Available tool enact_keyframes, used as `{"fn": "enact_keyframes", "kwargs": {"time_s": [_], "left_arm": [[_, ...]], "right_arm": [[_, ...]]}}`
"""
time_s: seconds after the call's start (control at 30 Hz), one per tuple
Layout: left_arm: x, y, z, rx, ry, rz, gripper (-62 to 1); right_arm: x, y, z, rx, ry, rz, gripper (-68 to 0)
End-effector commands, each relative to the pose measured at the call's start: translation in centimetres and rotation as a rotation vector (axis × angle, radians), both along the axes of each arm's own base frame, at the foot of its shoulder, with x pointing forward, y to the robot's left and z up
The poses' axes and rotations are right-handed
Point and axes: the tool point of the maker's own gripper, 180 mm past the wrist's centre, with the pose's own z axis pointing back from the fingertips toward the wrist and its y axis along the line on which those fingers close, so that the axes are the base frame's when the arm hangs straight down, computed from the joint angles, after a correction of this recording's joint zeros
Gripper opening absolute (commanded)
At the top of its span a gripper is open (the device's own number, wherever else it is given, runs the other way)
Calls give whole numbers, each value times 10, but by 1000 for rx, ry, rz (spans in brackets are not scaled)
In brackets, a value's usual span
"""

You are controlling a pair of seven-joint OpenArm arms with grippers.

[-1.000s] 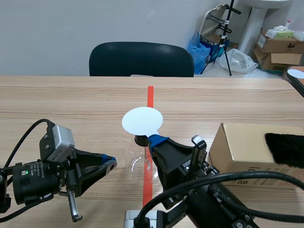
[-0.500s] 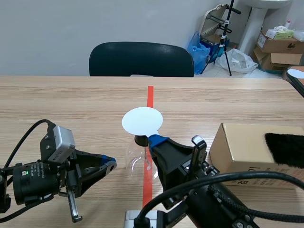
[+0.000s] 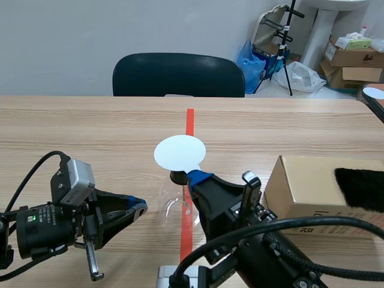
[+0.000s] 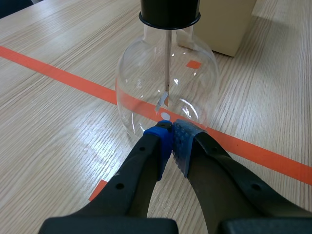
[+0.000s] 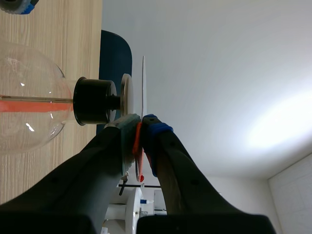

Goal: Do the electroscope experiment

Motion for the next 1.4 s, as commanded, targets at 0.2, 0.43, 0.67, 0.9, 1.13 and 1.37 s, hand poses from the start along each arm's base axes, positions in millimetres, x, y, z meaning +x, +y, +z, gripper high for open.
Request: {"fn": "enact_keyframes", "kwargs": {"time_s": [0.2, 0.43, 0.67, 0.9, 1.13, 1.37], "left_arm": [[4, -2, 8, -27, -19, 5, -579], [4, -2, 8, -27, -19, 5, -579], [4, -2, 8, -27, -19, 5, -579], [4, -2, 8, -27, -18, 5, -579], [4, -2, 8, -27, -18, 5, -579], [4, -2, 8, -27, -18, 5, -579]], "right_arm": [[14, -13, 12, 11, -46, -83, -665], [32, -43, 14, 22, -50, -271, -665], [43, -76, 16, 34, -54, -467, -665], [48, -102, 17, 42, -57, -613, -665], [49, -114, 17, 46, -58, -680, -665], [49, -113, 17, 46, -58, -674, -665]]}}
